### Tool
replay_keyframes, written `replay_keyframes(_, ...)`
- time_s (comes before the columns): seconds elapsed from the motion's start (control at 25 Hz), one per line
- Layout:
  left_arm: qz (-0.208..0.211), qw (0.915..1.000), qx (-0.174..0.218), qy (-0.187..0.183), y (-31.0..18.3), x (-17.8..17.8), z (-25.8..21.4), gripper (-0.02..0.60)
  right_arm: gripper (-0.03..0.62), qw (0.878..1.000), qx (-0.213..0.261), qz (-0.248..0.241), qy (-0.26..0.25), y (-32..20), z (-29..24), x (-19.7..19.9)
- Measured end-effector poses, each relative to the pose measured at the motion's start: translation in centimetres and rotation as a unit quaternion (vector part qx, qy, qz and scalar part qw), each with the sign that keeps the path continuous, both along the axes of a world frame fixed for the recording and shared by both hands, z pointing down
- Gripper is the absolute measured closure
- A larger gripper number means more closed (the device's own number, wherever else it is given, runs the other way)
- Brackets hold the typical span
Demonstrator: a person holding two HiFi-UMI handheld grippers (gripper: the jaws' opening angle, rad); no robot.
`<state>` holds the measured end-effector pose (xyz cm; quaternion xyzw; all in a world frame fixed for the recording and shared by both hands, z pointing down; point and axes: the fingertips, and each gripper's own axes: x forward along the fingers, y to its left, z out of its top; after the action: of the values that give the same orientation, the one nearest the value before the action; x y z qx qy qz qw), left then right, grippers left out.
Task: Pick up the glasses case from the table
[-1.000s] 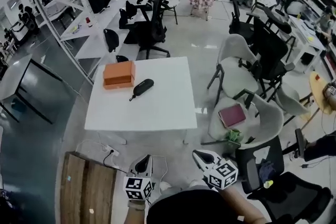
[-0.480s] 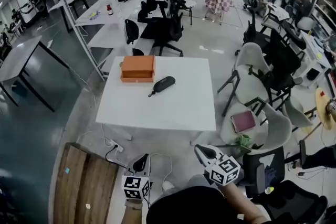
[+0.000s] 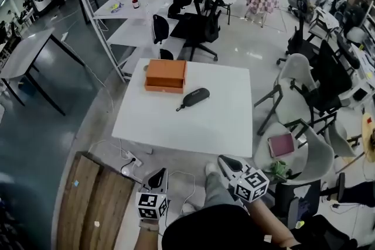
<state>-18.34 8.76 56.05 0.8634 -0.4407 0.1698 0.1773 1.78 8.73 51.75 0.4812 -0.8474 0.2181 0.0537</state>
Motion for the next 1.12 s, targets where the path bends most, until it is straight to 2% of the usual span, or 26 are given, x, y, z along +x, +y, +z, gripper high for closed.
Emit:
replay_keyframes(0.48, -0.072, 0.9969, -0.020, -0.025, -12.8, 6.7, -0.9, 0.561, 0.565, 0.995, -0.027, -0.095, -0.011, -16.4, 1.6, 6.0)
replay_keyframes(0.68, -0.113, 0.9925, -0.031, -0.034, -14.5, 8.1, -0.1, 0.561, 0.565, 0.989, -0.028, -0.142, 0.010, -21.2, 3.4, 7.2)
replay_keyframes(0.88, -0.158, 0.9853, -0.049, -0.045, -15.1, 7.4, 0.7, 0.561, 0.561, 0.980, -0.034, -0.189, 0.046, -25.5, 5.9, 7.0)
replay_keyframes(1.12, -0.198, 0.9774, -0.063, -0.042, -15.1, 5.5, 1.2, 0.561, 0.441, 0.966, -0.044, -0.238, 0.096, -30.3, 9.6, 5.4)
